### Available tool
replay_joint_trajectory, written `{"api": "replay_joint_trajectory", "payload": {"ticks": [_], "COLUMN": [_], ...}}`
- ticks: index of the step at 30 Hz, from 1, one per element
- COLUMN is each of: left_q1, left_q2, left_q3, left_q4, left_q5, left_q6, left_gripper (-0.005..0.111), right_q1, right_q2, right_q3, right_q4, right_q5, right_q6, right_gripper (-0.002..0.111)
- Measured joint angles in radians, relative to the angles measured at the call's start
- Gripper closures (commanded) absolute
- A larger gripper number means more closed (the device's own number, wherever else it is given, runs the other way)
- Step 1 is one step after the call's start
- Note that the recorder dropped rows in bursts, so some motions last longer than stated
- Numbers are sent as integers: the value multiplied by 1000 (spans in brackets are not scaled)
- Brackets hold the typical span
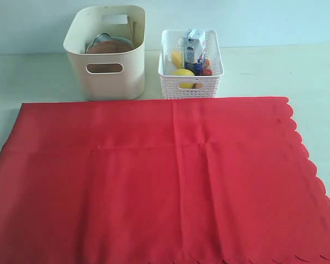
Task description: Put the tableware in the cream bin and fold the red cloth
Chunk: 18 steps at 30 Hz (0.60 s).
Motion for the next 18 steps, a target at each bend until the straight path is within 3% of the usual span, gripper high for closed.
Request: {"api": "replay_joint_trajectory", "payload": {"ticks": [10, 18], "left_q1": [0, 0], "left_q2": [0, 0], "left_q3": [0, 2], "left_q4": [-3, -159], "left_q5": [-16, -180], "left_q6": [-14, -352], "left_gripper": [106, 106], "right_q1": [0, 0], "right_q2": [0, 0], "right_q3": [0, 0], "right_q4": [5, 5], "right_q5": [0, 0], "right_q6": [0, 0], "right_gripper": [108, 108]}}
